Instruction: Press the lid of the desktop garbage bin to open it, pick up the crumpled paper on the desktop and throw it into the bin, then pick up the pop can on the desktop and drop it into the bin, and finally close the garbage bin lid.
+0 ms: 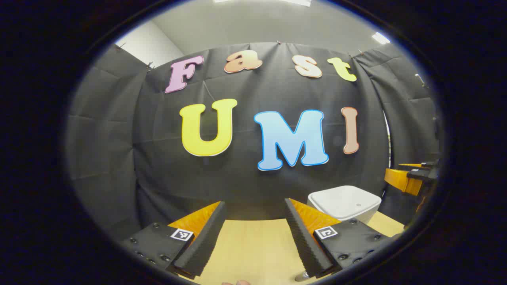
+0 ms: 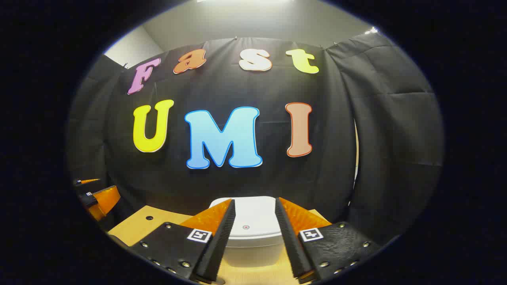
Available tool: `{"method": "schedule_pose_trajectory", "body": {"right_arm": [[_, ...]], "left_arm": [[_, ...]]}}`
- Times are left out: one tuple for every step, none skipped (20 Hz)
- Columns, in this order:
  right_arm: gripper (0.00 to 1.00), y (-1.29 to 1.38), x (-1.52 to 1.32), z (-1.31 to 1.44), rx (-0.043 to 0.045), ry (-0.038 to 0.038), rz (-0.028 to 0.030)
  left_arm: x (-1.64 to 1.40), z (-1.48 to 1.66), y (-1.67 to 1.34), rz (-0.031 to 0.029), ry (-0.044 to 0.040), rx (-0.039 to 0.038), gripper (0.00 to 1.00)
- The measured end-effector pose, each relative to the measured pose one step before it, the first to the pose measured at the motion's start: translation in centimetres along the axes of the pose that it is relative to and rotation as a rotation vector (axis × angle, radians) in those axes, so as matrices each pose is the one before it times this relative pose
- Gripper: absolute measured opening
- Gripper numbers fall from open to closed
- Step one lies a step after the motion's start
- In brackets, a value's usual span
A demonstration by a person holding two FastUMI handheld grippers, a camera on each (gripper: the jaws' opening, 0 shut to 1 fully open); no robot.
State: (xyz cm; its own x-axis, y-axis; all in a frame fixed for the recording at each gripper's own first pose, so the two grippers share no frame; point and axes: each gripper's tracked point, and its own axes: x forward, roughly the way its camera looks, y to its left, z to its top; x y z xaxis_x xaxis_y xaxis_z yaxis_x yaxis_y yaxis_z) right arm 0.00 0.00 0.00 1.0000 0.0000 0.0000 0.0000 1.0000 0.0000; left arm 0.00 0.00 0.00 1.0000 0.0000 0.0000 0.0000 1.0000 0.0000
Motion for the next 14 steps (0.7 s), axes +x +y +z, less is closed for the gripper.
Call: {"method": "schedule_pose_trajectory", "body": {"right_arm": [[0.62, 0.554, 0.197, -0.37, -0.00564, 0.00802, 0.01256], [0.62, -0.131, -0.077, -0.126, -0.01516, 0.00493, -0.00747], [0.47, 0.334, -0.15, 0.189, -0.00637, -0.0063, 0.00885], [0.42, 0.235, -0.271, -0.056, -0.01247, -0.00081, 0.00611], [0.41, 0.179, 0.134, -0.132, -0.01522, -0.00131, 0.00018], [0.41, -0.052, -0.697, 0.594, -0.00167, -0.01601, -0.01446], [0.11, 0.395, 0.178, 0.019, 0.00669, 0.00615, 0.02354], [0.11, 0.1, 0.161, -0.398, -0.00091, 0.01292, 0.00571], [0.11, 0.373, 0.009, -0.103, -0.00261, 0.00661, 0.01208], [0.11, 0.416, 0.084, -0.114, -0.00635, 0.00542, 0.00911], [0.11, 0.321, 0.114, -0.001, -0.00701, 0.00182, 0.00484], [0.11, 0.318, 0.073, -0.076, -0.00522, 0.00022, 0.00933], [0.11, 0.233, 0.044, 0.187, -0.0031, -0.00289, 0.00693], [0.11, 0.247, 0.138, -0.083, -0.00289, 0.00022, 0.00768]], "left_arm": [[0.053, 0.098, -0.232, -0.0049, -0.00228, 0.00249, 0.96], [-0.044, 0.101, -0.274, -0.00556, -0.0019, -0.00257, 0.96], [-0.036, -0.162, -0.342, -0.00558, 0.00332, -0.0032, 0.96], [-0.017, -0.073, -0.294, -0.00724, 0.00346, -0.0024, 0.96], [0.098, 0.101, -0.333, -0.01094, 0.00247, -0.00574, 0.96], [-0.223, -0.022, -0.378, -0.00886, -0.00053, -0.0038, 0.96], [-0.197, 0.085, -0.199, -0.00459, -0.00051, -0.00071, 0.96], [-0.206, 0.012, -0.106, -0.00328, 0.00047, -0.00204, 0.96], [-0.012, 0.046, -0.105, -0.00154, -0.00227, -0.00217, 0.96], [-0.054, 0.025, -0.184, 0.00073, -0.00036, 0.00007, 0.96], [0.017, 0.139, 0.201, 0.00141, 0.00005, -0.00063, 0.96], [0.033, 0.028, 0.145, -0.00014, 0.00092, -0.00097, 0.96], [0.105, -0.214, 0.019, 0.00353, 0.00354, 0.00027, 0.96], [0.009, -0.201, 0.11, 0.00042, 0.00162, -0.00099, 0.96]]}}
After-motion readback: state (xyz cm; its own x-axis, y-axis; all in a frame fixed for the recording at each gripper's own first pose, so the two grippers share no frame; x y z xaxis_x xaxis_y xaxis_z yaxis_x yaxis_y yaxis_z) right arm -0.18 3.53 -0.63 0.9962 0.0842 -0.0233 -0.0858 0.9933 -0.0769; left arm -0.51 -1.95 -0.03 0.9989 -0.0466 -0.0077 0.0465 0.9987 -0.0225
